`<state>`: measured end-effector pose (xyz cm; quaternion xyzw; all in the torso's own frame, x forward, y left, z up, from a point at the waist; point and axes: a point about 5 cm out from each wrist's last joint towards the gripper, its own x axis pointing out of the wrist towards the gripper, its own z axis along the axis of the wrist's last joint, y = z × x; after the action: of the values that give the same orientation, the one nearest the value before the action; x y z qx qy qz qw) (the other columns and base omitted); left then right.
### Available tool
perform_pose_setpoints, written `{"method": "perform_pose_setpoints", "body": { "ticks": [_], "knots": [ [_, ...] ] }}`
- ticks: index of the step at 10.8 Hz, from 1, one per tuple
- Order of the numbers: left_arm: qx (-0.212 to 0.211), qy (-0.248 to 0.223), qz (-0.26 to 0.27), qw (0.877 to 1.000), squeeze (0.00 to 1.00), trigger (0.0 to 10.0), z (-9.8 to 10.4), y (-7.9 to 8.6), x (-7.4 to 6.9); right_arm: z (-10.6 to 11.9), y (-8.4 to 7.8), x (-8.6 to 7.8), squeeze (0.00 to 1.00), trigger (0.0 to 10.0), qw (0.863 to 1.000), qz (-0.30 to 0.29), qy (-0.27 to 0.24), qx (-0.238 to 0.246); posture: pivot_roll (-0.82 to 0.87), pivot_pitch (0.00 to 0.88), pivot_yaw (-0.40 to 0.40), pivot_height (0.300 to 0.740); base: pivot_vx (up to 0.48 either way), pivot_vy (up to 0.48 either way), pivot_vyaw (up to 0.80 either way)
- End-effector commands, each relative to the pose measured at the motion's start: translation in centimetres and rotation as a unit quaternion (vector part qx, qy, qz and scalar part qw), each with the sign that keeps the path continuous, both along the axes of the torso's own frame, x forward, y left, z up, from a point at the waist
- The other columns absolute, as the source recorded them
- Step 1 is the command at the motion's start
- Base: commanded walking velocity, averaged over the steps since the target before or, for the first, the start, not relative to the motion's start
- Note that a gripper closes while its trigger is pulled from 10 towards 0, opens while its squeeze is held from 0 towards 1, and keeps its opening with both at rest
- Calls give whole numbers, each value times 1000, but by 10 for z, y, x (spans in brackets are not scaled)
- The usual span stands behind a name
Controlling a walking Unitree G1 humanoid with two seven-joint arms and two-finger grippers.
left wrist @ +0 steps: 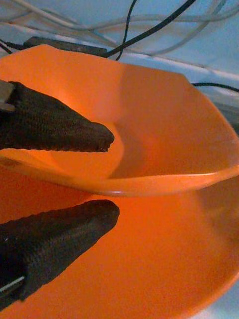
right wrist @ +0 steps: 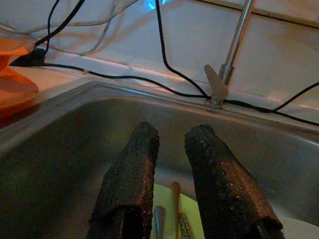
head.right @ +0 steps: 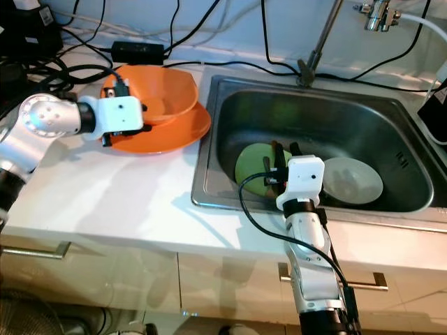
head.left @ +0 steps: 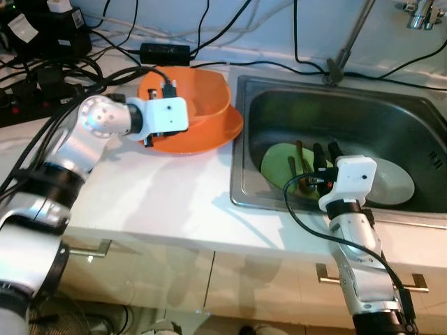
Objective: Kitchen organization
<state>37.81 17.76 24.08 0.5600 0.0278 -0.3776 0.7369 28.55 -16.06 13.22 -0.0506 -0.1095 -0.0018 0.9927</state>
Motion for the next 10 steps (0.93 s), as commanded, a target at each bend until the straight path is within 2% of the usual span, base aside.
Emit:
{"method": "perform_pose_setpoints", "body": {
  "ticks": [1, 3, 10],
  "knots": [
    [15, -7, -7, 1000, 0, 10000, 1, -3, 1, -1, -5, 1, 0, 10000, 1000, -11, 4, -5, -7, 53, -57, 740, 0, 0, 0],
    [25, -32, 4, 999, 0, 0, 1, -3, 6, -1, -4, 1, 0, 10000, 1000, -12, 4, -5, -7, 53, -57, 740, 0, 0, 0],
    [33, -36, 1, 999, 0, 0, -8, -4, 7, -5, -5, 2, 0, 10000, 1000, -14, 14, -12, -10, 51, -61, 740, 0, 0, 0]
  ]
}}
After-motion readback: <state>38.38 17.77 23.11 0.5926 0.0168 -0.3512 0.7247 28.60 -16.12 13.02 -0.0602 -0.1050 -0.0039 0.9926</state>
